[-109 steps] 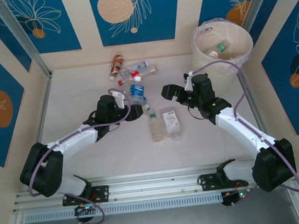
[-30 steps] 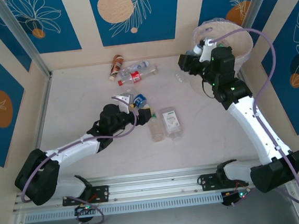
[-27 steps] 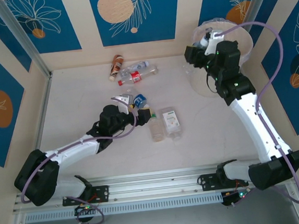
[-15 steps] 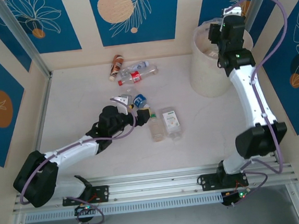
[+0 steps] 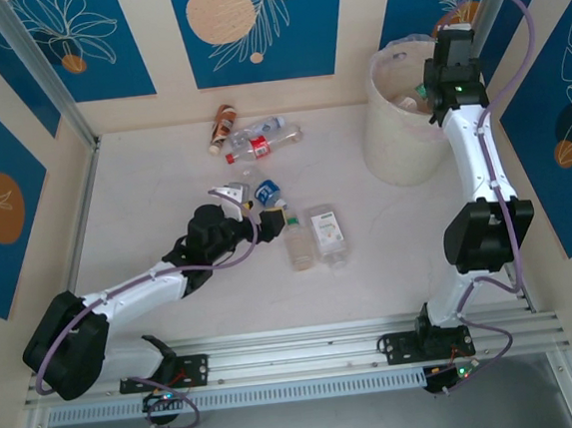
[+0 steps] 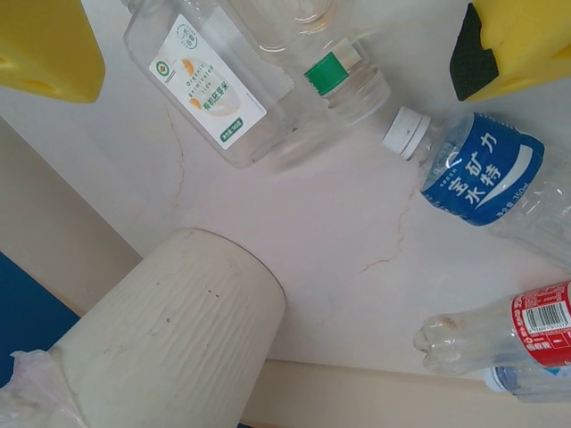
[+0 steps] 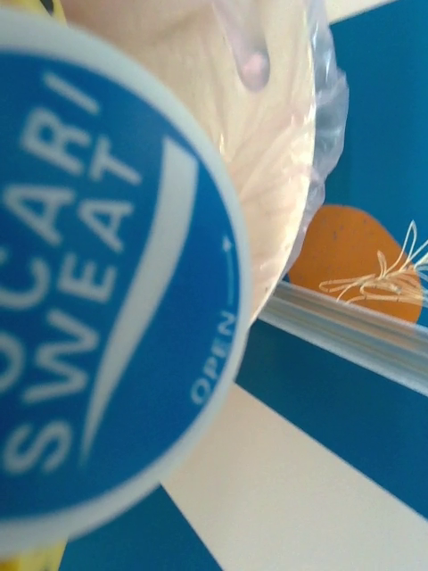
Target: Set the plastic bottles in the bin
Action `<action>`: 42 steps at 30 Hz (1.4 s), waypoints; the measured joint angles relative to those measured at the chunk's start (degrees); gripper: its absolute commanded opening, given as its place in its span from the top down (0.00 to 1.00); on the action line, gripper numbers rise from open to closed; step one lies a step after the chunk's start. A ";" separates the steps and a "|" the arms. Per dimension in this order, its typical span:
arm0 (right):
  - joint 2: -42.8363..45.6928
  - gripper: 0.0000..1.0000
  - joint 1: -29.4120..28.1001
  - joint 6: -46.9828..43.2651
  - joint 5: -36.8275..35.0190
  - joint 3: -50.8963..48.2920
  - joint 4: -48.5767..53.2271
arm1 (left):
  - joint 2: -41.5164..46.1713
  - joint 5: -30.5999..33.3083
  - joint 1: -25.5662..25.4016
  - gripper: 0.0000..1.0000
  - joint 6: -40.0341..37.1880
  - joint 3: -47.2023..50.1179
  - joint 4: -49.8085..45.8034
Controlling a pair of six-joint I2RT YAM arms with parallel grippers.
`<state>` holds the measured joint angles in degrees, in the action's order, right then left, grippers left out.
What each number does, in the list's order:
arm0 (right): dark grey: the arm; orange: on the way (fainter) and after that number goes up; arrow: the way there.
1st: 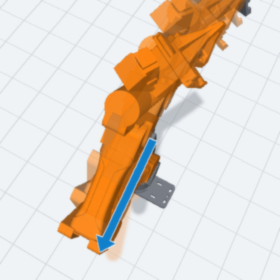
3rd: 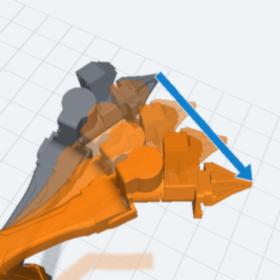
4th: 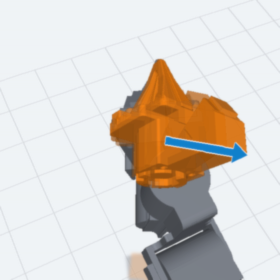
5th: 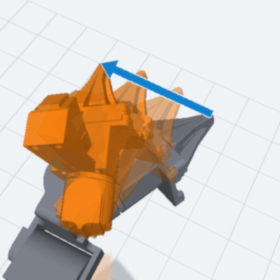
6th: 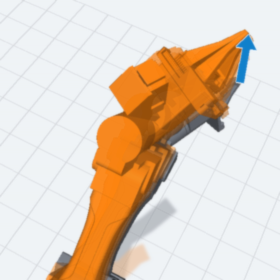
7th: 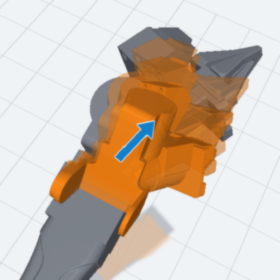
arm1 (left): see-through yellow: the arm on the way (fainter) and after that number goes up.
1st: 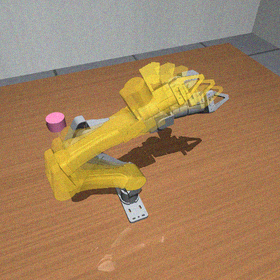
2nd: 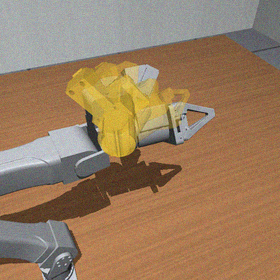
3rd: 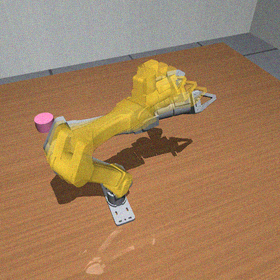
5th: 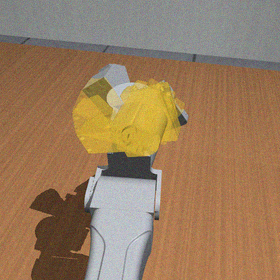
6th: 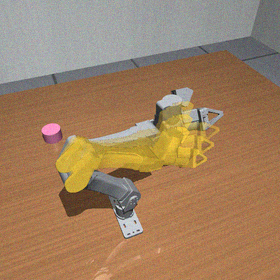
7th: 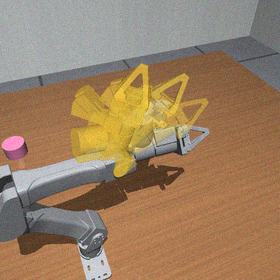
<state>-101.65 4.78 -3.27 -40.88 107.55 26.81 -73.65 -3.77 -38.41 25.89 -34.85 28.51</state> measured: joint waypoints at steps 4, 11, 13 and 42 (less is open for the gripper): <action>-2.58 0.24 0.98 0.17 -1.22 1.03 0.74 | 0.00 0.02 0.02 0.00 0.00 0.02 0.00; -7.61 0.11 0.98 0.57 -4.90 4.92 5.16 | 0.17 0.26 0.04 0.00 -0.02 0.46 0.02; -7.74 0.08 1.01 0.98 -5.60 5.70 6.38 | 0.20 0.52 0.04 0.00 0.00 0.76 0.00; 12.63 0.00 -1.68 16.44 9.90 -4.09 8.68 | -3.21 2.34 0.90 0.00 1.64 0.83 -0.55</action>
<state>-89.01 3.09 13.17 -30.98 103.46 35.48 -76.86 -1.43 -37.52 27.53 -34.02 27.97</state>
